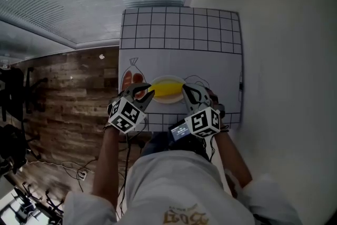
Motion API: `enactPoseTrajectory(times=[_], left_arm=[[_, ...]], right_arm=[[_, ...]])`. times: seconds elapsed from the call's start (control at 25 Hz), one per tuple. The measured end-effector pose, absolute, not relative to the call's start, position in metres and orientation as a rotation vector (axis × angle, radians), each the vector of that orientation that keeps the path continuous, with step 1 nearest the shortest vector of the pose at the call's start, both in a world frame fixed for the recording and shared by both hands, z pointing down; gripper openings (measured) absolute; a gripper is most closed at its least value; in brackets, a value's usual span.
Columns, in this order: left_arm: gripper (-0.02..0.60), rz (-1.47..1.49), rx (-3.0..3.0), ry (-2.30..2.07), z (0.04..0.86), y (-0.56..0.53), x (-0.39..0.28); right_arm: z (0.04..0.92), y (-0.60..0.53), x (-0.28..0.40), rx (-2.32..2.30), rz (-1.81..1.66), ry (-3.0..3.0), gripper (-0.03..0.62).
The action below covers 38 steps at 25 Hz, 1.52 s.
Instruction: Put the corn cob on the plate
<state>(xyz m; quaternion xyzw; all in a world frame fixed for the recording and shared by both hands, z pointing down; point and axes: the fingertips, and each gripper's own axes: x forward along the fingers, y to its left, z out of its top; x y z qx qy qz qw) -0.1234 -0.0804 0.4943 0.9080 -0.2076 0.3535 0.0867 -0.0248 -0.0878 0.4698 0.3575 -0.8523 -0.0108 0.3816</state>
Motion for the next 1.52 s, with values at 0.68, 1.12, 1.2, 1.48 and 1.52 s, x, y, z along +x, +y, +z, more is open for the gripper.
enactPoseTrajectory(times=[0.68,1.12,1.2,1.48,1.52], left_arm=[[0.008,0.167,2.782,-1.37,0.313,-0.115,-0.143],[0.008,0.142,2.795,-1.434,0.296,-0.118,-0.146],[0.009,0.116,2.781,-1.424,0.296,-0.117,-0.146],[0.008,0.108,2.755,-1.409,0.302,-0.117,-0.151],[0.009,0.109,2.755,-1.408,0.302,-0.117,-0.15]], right_arm=[[0.328,-0.099,0.0,1.45,0.066,-2.529,0.007],[0.318,-0.111,0.005,1.491,0.017,-2.501,0.006],[0.32,-0.11,0.005,1.484,0.038,-2.502,0.006],[0.321,-0.11,0.003,1.46,0.061,-2.517,0.006],[0.321,-0.11,0.003,1.46,0.062,-2.518,0.006]])
